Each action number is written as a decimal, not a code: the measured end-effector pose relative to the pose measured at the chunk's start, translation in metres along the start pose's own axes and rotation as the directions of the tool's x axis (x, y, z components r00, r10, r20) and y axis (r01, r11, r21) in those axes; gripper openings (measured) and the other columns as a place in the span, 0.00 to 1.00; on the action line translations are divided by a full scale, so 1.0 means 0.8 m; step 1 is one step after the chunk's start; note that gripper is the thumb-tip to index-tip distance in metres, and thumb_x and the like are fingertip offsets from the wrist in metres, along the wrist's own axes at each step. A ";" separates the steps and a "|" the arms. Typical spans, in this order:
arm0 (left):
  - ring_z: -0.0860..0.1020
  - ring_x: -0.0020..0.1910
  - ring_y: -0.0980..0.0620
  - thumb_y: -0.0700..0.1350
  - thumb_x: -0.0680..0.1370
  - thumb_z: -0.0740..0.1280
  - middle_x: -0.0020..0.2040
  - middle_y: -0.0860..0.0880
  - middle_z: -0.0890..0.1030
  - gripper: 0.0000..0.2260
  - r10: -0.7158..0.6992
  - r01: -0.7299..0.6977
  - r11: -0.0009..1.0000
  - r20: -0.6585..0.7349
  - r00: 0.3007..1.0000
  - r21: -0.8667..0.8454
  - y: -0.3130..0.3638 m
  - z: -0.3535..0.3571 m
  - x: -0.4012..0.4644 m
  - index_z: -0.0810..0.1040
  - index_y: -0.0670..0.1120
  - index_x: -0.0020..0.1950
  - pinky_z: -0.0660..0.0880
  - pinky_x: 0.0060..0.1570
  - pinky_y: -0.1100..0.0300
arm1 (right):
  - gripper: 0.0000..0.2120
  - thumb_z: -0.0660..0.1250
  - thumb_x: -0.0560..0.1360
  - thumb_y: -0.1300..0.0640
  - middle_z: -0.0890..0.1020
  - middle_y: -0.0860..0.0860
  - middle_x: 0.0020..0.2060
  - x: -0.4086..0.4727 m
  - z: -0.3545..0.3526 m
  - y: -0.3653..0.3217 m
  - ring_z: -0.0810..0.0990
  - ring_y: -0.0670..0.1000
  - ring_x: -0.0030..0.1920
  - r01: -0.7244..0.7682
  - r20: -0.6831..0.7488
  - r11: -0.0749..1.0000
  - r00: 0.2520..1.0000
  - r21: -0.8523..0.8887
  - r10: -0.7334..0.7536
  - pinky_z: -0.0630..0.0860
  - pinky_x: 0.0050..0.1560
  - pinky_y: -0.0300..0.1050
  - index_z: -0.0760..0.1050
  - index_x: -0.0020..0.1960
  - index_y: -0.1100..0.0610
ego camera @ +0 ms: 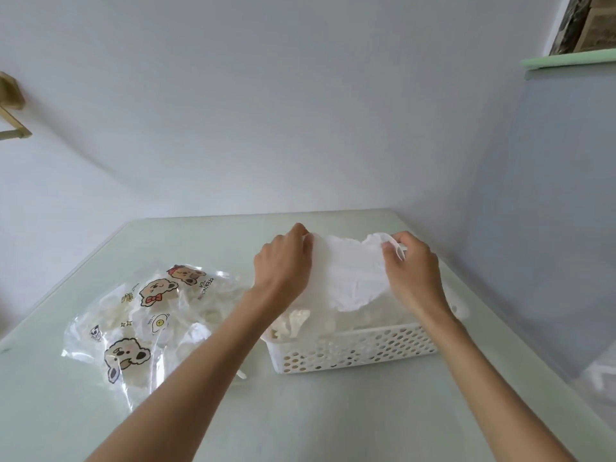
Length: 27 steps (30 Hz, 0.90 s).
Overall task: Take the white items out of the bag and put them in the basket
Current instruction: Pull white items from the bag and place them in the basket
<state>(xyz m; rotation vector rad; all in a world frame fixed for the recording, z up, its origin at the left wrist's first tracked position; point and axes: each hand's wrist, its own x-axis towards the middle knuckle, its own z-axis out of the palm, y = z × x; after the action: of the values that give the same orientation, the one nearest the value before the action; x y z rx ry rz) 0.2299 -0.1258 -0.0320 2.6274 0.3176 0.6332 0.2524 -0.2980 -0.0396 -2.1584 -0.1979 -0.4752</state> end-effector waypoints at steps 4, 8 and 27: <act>0.77 0.50 0.40 0.42 0.83 0.55 0.51 0.43 0.79 0.08 0.208 -0.265 0.903 0.194 0.959 0.339 0.003 0.045 0.015 0.68 0.43 0.60 0.63 0.40 0.54 | 0.10 0.57 0.81 0.54 0.80 0.56 0.49 0.017 -0.004 0.039 0.77 0.61 0.48 0.045 0.200 0.883 0.978 -0.467 0.056 0.66 0.41 0.45 0.75 0.54 0.57; 0.79 0.50 0.44 0.41 0.82 0.59 0.51 0.47 0.80 0.07 0.306 -0.407 0.760 0.272 0.912 0.508 0.000 0.065 0.022 0.67 0.45 0.60 0.61 0.35 0.57 | 0.08 0.55 0.82 0.57 0.79 0.55 0.50 0.023 -0.004 0.037 0.77 0.58 0.47 0.182 0.282 0.686 0.959 -0.704 0.036 0.65 0.41 0.44 0.72 0.52 0.58; 0.33 0.75 0.56 0.68 0.78 0.47 0.77 0.54 0.32 0.38 0.115 -0.414 0.894 0.808 0.577 0.168 -0.018 0.052 -0.008 0.30 0.51 0.76 0.37 0.75 0.52 | 0.25 0.56 0.81 0.53 0.55 0.55 0.75 0.029 0.025 0.047 0.58 0.60 0.73 0.223 0.629 0.720 0.688 -0.657 0.362 0.63 0.69 0.59 0.53 0.76 0.44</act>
<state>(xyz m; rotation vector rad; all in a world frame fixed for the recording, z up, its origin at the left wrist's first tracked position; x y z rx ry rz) 0.2430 -0.1296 -0.0746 2.9973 -0.2937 -0.6134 0.2906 -0.3046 -0.0688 -3.0156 -0.4165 0.5248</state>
